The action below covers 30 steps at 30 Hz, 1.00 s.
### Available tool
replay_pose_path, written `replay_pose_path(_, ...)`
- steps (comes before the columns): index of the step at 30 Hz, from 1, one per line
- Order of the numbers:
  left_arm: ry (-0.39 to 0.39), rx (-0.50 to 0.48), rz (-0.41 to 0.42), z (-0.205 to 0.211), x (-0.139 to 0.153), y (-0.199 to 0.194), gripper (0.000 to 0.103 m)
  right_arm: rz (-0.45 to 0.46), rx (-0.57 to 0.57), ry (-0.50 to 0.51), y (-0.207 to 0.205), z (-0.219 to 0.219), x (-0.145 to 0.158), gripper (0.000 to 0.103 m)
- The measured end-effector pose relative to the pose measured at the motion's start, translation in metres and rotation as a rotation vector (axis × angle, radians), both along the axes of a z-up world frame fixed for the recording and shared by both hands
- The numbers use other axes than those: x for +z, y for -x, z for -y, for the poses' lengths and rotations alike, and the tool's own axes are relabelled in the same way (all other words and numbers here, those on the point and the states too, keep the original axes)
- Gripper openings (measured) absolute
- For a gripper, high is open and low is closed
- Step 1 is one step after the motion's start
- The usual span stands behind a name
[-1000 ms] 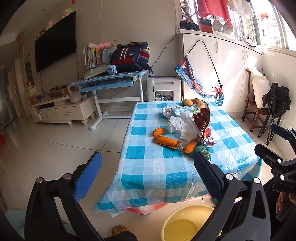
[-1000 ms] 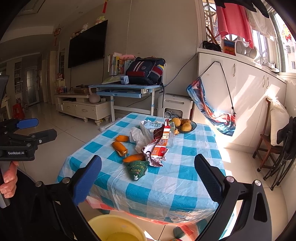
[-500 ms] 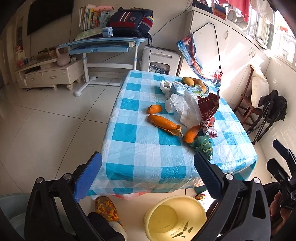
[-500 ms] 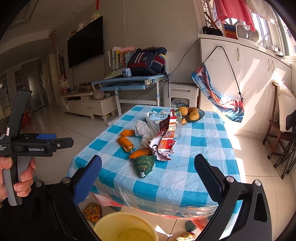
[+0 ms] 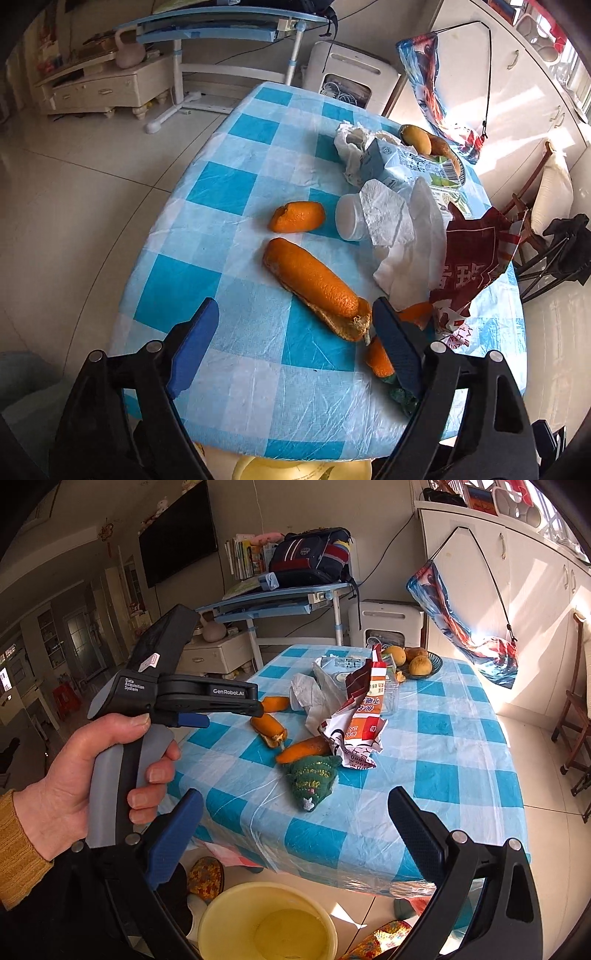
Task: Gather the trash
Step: 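Move left tool to the long orange peel while right tool approaches the green knitted pouch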
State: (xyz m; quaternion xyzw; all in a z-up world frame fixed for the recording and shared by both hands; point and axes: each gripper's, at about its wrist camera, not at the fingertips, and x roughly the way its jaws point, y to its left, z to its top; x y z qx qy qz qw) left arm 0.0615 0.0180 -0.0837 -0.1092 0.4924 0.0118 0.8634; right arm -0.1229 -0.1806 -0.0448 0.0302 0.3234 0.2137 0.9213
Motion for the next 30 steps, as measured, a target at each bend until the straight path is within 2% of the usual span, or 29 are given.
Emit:
replay_pose_path(5,-0.036,-0.01,-0.05,0.009,-0.018,-0.02,0.063,-0.054,0.023,0.038,-0.021,-0.01,-0.012,0.096)
replay_pose_path(7,-0.022,-0.034,-0.05,0.012,-0.022,-0.025,0.058,-0.071,0.026,0.043,-0.031,-0.013,-0.018,0.096)
replay_pose_path(9,0.003,-0.069,-0.047,0.014,-0.022,-0.028,0.045,-0.09,0.025,0.057,-0.044,-0.015,-0.024,0.096)
replay_pose_path(12,0.034,-0.117,-0.046,0.015,-0.022,-0.032,0.032,-0.125,0.02,0.064,-0.063,-0.017,-0.035,0.095)
replay_pose_path(14,0.052,-0.141,-0.046,0.012,-0.021,-0.03,0.025,-0.155,0.021,0.054,-0.072,-0.018,-0.043,0.089)
replay_pose_path(16,0.092,-0.162,-0.053,0.007,-0.02,-0.028,0.019,-0.18,0.022,0.054,-0.078,-0.021,-0.049,0.078)
replay_pose_path(18,0.128,-0.178,-0.06,-0.001,-0.02,-0.024,0.011,-0.188,0.021,0.061,-0.079,-0.023,-0.053,0.077)
replay_pose_path(19,0.15,-0.188,-0.072,-0.005,-0.021,-0.023,0.01,-0.19,0.02,0.062,-0.08,-0.023,-0.054,0.075)
replay_pose_path(22,0.19,-0.16,-0.1,-0.016,-0.026,-0.023,0.012,-0.201,0.011,0.055,-0.081,-0.023,-0.057,0.072)
replay_pose_path(24,0.2,-0.121,-0.106,-0.021,-0.03,-0.024,0.033,-0.204,0.008,0.055,-0.082,-0.023,-0.057,0.071)
replay_pose_path(25,0.217,-0.103,-0.098,-0.022,-0.029,-0.025,0.039,-0.206,0.006,0.053,-0.083,-0.023,-0.057,0.071)
replay_pose_path(27,0.219,-0.071,-0.081,-0.02,-0.026,-0.027,0.059,-0.208,0.006,0.049,-0.082,-0.025,-0.058,0.071)
replay_pose_path(30,0.219,-0.04,-0.073,-0.011,-0.028,-0.035,0.062,-0.208,0.005,0.047,-0.083,-0.025,-0.058,0.069)
